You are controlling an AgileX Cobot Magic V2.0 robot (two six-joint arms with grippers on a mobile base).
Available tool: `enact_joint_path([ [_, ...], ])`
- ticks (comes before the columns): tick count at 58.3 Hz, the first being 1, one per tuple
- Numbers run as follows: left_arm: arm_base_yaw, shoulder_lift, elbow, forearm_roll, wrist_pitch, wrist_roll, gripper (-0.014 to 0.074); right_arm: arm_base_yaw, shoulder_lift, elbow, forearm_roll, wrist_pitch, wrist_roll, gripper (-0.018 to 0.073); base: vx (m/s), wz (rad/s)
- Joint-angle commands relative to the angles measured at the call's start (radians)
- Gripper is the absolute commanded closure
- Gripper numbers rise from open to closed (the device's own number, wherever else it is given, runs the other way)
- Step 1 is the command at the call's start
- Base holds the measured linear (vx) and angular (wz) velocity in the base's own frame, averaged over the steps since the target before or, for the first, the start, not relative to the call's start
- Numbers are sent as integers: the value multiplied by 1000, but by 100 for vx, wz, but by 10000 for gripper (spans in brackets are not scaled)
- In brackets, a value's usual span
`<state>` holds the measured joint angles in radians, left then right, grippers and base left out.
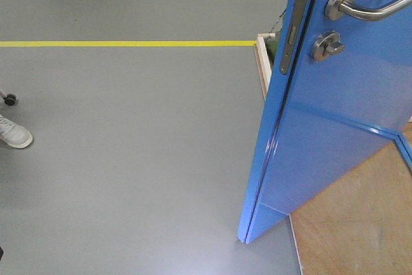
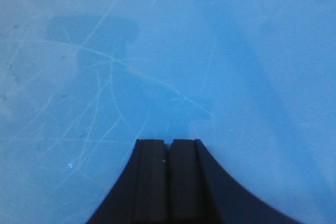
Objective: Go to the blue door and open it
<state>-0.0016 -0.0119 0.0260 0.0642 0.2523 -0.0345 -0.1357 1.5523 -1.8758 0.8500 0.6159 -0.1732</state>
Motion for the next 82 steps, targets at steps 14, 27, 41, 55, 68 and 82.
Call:
enact_joint_path([
  [14, -6, -12, -26, -7, -83, -4, 524, 4, -30, -25, 38, -61, -12, 547, 0, 0],
  [27, -6, -12, -26, -7, -83, -4, 524, 4, -30, -25, 38, -61, -12, 547, 0, 0],
  [41, -6, -12, -26, -7, -83, -4, 524, 4, -30, -25, 38, -61, -12, 547, 0, 0],
  [55, -6, -12, -26, -7, -83, -4, 524, 4, -30, -25, 38, -61, -12, 547, 1, 3],
  [68, -6, -12, -26, -7, -83, -4, 524, 4, -30, -25, 38, -61, -12, 547, 3, 2],
  [82, -6, -12, -26, -7, -83, -4, 524, 4, -30, -25, 38, -61, -12, 547, 7, 5],
])
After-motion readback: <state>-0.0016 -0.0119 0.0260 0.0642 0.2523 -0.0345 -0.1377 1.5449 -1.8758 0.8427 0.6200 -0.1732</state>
